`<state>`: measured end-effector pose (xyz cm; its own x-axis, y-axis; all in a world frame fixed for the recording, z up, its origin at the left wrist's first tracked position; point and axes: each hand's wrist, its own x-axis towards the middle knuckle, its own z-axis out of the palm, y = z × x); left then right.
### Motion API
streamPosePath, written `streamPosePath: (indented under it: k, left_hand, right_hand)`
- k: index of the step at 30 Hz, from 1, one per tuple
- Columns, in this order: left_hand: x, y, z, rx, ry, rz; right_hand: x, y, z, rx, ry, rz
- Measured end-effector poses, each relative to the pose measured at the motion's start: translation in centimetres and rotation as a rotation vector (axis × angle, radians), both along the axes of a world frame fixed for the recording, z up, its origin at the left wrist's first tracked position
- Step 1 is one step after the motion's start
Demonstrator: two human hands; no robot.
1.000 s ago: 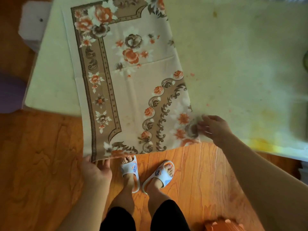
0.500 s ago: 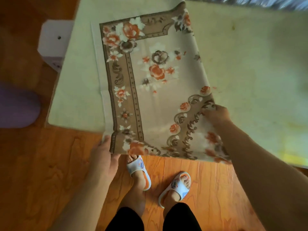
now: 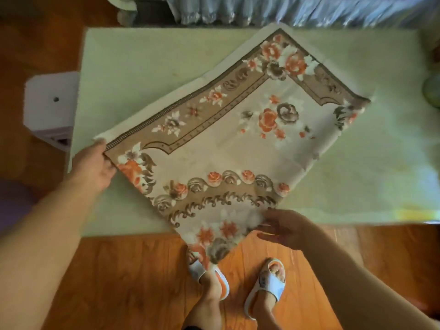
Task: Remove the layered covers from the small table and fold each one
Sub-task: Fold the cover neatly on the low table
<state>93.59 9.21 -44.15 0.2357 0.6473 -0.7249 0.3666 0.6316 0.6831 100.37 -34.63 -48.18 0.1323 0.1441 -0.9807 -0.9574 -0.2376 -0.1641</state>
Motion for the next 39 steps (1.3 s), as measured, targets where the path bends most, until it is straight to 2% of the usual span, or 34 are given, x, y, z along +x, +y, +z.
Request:
streamPosePath:
  k: [2, 4, 6, 8, 10, 12, 15, 17, 20, 23, 25, 27, 29, 31, 33, 36, 39]
  left_hand:
    - [-0.9, 0.6, -1.7, -0.059, 0.051, 0.005]
    - [-1.7, 0.4, -3.8, -0.029, 0.116, 0.000]
    - [-2.0, -0.3, -4.7, 0.020, 0.169, -0.001]
    - [-2.0, -1.0, -5.2, 0.124, 0.179, -0.003]
    - [-2.3, -1.0, -6.8, 0.263, 0.219, -0.022]
    - [-2.3, -0.9, -7.7, 0.378, 0.262, -0.028]
    - [-1.8, -1.1, -7.2, 0.476, 0.326, -0.096]
    - [-1.9, -1.0, -7.4, 0.530, 0.367, -0.131]
    - [-1.9, -0.7, -7.5, 0.537, 0.420, -0.165]
    - [-1.2, -0.6, -6.6, 0.522, 0.531, -0.263]
    - [-0.4, -1.2, -5.9, 0.595, 0.702, -0.478]
    - [1.1, -2.6, -5.3, 0.799, 0.788, -0.785]
    - [4.1, -5.0, -4.9, 0.939, 0.670, -1.069]
    - [8.3, -7.8, -4.9, 0.893, 0.545, -1.232]
    - [13.0, -10.3, -5.2, 0.810, 0.491, -1.303]
    - [17.9, -12.4, -7.0, 0.816, 0.547, -1.367]
    - [19.1, -13.0, -8.6, 0.779, 0.682, -1.396]
  right_hand:
    - [-0.3, 2.2, -0.1, 0.046, 0.052, 0.089]
    - [-0.2, 4.0, 0.2, 0.027, 0.042, 0.168]
    - [0.0, 5.2, 0.7, -0.094, 0.021, 0.306]
    - [0.4, 6.1, 1.1, -0.306, -0.031, 0.508]
    - [1.0, 7.3, 1.1, -0.576, -0.264, 0.710]
    - [1.5, 8.5, 1.1, -0.782, -0.637, 0.913]
    - [1.7, 10.4, 1.2, -0.747, -1.023, 1.050]
    - [1.9, 11.3, 0.6, -0.630, -1.149, 1.156]
    - [3.0, 12.7, -0.4, -0.493, -1.180, 1.261]
    - [4.8, 14.5, -0.8, -0.442, -1.150, 1.302]
    - [6.5, 15.3, -0.5, -0.440, -1.174, 1.304]
    - [8.8, 15.2, -0.2, -0.451, -1.183, 1.300]
    - [11.6, 14.2, -0.2, -0.477, -1.191, 1.301]
    - [14.9, 12.4, -0.4, -0.507, -1.227, 1.320]
    - [19.0, 10.2, -1.0, -0.507, -1.245, 1.326]
    - [26.1, 6.8, -2.1, -0.599, -1.194, 1.284]
    - [32.7, 2.7, -2.8, -0.746, -1.176, 1.178]
